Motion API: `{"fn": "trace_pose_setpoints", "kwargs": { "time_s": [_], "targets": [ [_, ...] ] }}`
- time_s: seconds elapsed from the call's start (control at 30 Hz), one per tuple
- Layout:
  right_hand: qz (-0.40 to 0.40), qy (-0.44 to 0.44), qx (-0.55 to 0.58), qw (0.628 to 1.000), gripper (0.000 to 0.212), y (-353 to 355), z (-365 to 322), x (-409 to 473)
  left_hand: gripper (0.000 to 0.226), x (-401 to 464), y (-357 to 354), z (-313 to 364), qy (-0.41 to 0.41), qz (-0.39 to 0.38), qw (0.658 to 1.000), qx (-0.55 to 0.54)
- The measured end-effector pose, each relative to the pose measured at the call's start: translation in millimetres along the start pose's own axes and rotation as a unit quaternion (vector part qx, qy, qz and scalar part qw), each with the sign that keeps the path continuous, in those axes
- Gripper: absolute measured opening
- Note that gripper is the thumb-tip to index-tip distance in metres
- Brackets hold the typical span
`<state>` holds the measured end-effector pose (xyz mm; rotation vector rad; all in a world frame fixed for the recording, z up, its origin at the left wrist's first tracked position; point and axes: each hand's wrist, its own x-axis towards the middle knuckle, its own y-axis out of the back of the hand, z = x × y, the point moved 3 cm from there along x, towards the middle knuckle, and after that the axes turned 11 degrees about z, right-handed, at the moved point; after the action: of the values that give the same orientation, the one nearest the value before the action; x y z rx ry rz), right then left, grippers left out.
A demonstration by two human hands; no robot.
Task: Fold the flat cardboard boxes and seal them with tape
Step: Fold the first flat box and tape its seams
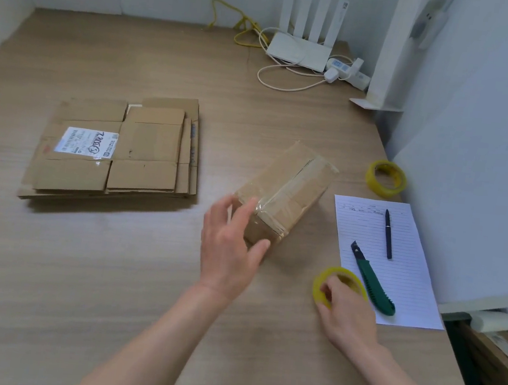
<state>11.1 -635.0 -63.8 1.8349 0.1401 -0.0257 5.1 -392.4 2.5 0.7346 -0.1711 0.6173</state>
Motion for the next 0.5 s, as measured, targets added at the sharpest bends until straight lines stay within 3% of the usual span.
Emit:
{"fn": "trace_pose_setpoints", "kwargs": {
  "time_s": [0.1,0.2,0.33,0.5],
  "targets": [
    [0.020,0.018,-0.028,0.999,0.022,0.7,-6.3,0.0,0.077,32.5,-6.1,-22.0,-0.001,-0.122,0.991,0.061],
    [0.142,0.041,0.122,0.982,0.021,19.7,-37.2,14.1,0.063,48.1,-14.6,-35.8,-0.010,-0.211,0.976,0.056],
    [0.196,0.106,0.235,0.946,0.023,35.1,-88.3,32.8,0.048,43.7,-24.1,-33.8,-0.028,-0.187,0.982,0.016],
    [0.208,0.125,0.217,0.946,0.028,28.3,-88.9,42.6,0.044,36.6,-24.7,-39.0,-0.003,-0.159,0.987,-0.009]
  ]
}}
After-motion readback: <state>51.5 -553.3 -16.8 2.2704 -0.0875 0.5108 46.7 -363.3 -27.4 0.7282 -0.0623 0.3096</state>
